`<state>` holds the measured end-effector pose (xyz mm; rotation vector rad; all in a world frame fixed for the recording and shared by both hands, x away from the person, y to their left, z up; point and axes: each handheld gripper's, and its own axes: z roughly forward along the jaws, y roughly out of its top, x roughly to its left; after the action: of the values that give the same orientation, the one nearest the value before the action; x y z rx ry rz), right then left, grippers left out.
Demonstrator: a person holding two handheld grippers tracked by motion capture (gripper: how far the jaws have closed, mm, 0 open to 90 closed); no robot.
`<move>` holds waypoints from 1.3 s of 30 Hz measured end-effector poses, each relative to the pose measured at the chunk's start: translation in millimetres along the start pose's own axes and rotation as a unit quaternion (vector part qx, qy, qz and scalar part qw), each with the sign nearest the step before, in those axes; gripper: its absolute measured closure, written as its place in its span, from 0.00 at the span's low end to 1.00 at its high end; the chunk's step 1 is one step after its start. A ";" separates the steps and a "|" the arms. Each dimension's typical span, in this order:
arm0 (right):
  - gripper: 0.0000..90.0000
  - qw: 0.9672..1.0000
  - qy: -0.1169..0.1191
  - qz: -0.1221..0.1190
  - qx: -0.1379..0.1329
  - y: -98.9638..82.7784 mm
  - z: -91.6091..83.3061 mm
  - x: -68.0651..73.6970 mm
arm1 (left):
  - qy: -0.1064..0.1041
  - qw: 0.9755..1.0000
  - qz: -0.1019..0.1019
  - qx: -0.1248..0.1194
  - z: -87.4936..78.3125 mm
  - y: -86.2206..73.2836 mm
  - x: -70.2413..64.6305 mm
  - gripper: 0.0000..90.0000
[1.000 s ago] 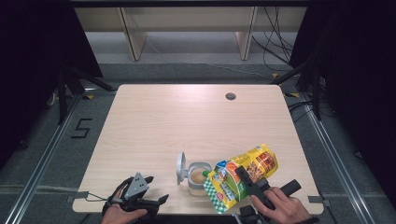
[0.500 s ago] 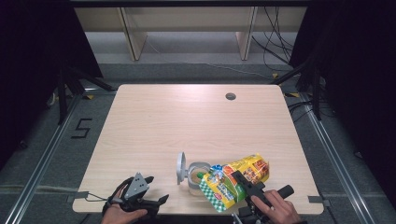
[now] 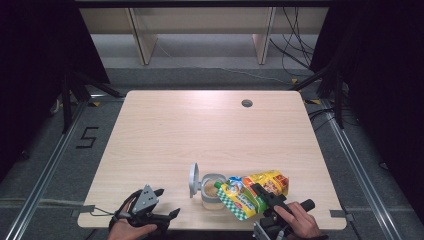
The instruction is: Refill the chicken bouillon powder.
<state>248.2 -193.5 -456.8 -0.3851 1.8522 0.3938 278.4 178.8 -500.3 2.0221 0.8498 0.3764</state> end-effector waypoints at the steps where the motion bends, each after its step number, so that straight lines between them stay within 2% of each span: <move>1: 0.80 0.999 0.005 0.042 0.006 -1.7 -0.5 4.1 | 0.000 1.000 0.000 0.000 0.1 0.0 0.0 0.18; 2: 0.81 1.000 0.003 0.009 -0.004 -1.8 0.5 -1.7 | 0.001 1.000 0.001 -0.002 0.1 -0.1 -0.2 0.18; 3: 0.81 1.000 0.009 0.028 0.000 -2.6 0.1 -0.1 | 0.002 1.000 0.001 -0.003 -0.1 0.0 -0.3 0.18; 4: 0.81 0.999 0.006 0.033 -0.009 -3.6 1.3 -0.9 | 0.003 1.000 0.001 -0.003 -0.3 0.1 -0.6 0.18; 5: 0.82 0.998 0.013 0.052 -0.012 -4.9 1.3 -0.7 | 0.004 1.000 0.002 -0.003 -0.4 0.1 -0.5 0.18; 6: 0.82 0.996 0.018 0.087 -0.014 -6.6 1.4 2.0 | 0.004 1.000 0.001 -0.003 -0.5 0.1 -0.4 0.18; 7: 0.82 0.996 0.023 0.082 -0.023 -7.9 2.4 -0.8 | 0.004 1.000 0.002 -0.003 -0.6 0.1 -0.4 0.18; 8: 0.82 0.993 0.026 0.110 -0.018 -9.0 1.0 1.5 | 0.004 1.000 0.002 -0.003 -0.5 0.1 -0.4 0.18; 9: 0.82 0.996 0.024 0.086 -0.023 -9.7 1.7 -2.3 | 0.004 1.000 0.002 -0.003 -0.5 0.1 -0.4 0.18; 10: 0.82 0.992 0.030 0.125 -0.018 -10.8 1.8 2.3 | 0.004 1.000 0.002 -0.003 -0.5 0.2 -0.4 0.18; 11: 0.83 0.994 0.028 0.100 -0.028 -12.3 3.3 -2.3 | 0.004 1.000 0.002 -0.004 -0.5 0.2 -0.4 0.18; 12: 0.83 0.989 0.033 0.142 -0.022 -13.9 3.0 1.8 | 0.004 1.000 0.002 -0.003 -0.5 0.2 -0.3 0.18; 13: 0.83 0.987 0.035 0.156 -0.025 -15.6 3.6 1.8 | 0.004 1.000 0.002 -0.003 -0.5 0.2 -0.3 0.18; 14: 0.83 0.991 0.028 0.126 -0.035 -17.5 5.3 -3.3 | 0.002 1.000 0.002 -0.003 -0.4 0.1 -0.1 0.18; 15: 0.83 0.986 0.030 0.162 -0.033 -19.7 5.9 -0.3 | 0.002 1.000 0.001 -0.003 -0.2 0.1 -0.2 0.18; 16: 0.83 0.987 0.029 0.153 -0.037 -21.7 6.5 -3.6 | 0.002 1.000 0.001 -0.003 -0.1 0.0 -0.1 0.18; 17: 0.83 0.982 0.030 0.181 -0.038 -24.0 7.4 -2.1 | 0.002 1.000 0.001 -0.004 0.1 0.0 -0.1 0.18; 19: 0.84 0.976 0.036 0.211 -0.040 -28.4 8.7 -3.8 | 0.002 1.000 0.001 -0.003 0.1 0.1 0.0 0.18; 20: 0.84 0.972 0.039 0.229 -0.044 -31.1 10.8 -4.4 | 0.002 1.000 0.001 -0.003 0.1 0.1 0.0 0.18; 21: 0.84 0.969 0.042 0.237 -0.049 -33.4 12.8 -5.5 | 0.003 1.000 0.000 -0.004 0.2 0.2 -0.1 0.18; 22: 0.84 0.965 0.042 0.255 -0.048 -35.1 14.6 -4.9 | 0.003 1.000 -0.001 -0.005 0.3 0.2 -0.1 0.18; 23: 0.85 0.965 0.044 0.254 -0.051 -36.6 17.0 -5.7 | 0.005 1.000 0.001 -0.003 0.2 0.2 0.3 0.18; 24: 0.85 0.963 0.045 0.261 -0.055 -38.2 20.0 -5.8 | 0.004 1.000 -0.001 -0.003 0.5 0.1 0.2 0.18; 26: 0.85 0.956 0.051 0.284 -0.058 -40.8 24.4 -5.4 | 0.003 1.000 0.000 -0.001 0.6 0.2 0.5 0.18; 27: 0.85 0.949 0.052 0.305 -0.056 -42.9 26.5 -4.8 | 0.003 1.000 0.000 -0.002 0.9 0.2 0.5 0.18; 28: 0.86 0.949 0.052 0.304 -0.060 -44.9 29.0 -5.9 | 0.002 1.000 0.000 0.000 0.4 0.6 0.8 0.18; 29: 0.86 0.944 0.052 0.318 -0.063 -47.5 32.2 -6.4 | 0.005 1.000 -0.002 -0.006 1.1 0.2 0.5 0.18; 30: 0.86 0.942 0.052 0.326 -0.063 -49.3 33.9 -6.8 | 0.003 1.000 -0.004 -0.008 1.1 0.2 0.4 0.18; 31: 0.86 0.937 0.050 0.339 -0.063 -52.0 36.7 -7.6 | 0.001 1.000 -0.007 -0.010 1.2 0.1 0.5 0.18; 32: 0.87 0.931 0.047 0.357 -0.066 -55.6 40.6 -8.6 | 0.002 1.000 -0.003 -0.004 0.5 0.0 1.4 0.18; 33: 0.87 0.920 0.047 0.382 -0.068 -57.2 42.8 -8.5 | 0.004 1.000 -0.002 0.000 -0.4 0.3 1.3 0.18; 34: 0.87 0.918 0.047 0.388 -0.072 -59.2 45.6 -9.7 | 0.004 1.000 -0.002 -0.001 -0.2 0.3 1.3 0.18; 35: 0.87 0.914 0.044 0.397 -0.073 -61.7 48.7 -11.1 | 0.002 1.000 -0.003 -0.005 0.5 0.2 1.3 0.18; 37: 0.88 0.905 0.040 0.417 -0.072 -66.4 54.7 -13.4 | 0.000 1.000 -0.009 -0.009 0.9 0.4 0.1 0.18; 38: 0.88 0.899 0.037 0.430 -0.073 -68.8 58.1 -14.3 | 0.000 1.000 -0.009 -0.009 0.8 0.4 0.3 0.18; 39: 0.88 0.896 0.035 0.437 -0.076 -71.1 60.8 -15.0 | 0.000 1.000 -0.005 -0.004 0.3 0.4 1.0 0.18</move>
<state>335.8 -228.3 -466.1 0.3771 1.9894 1.1470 279.5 179.2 -500.2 2.0085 0.8577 0.3742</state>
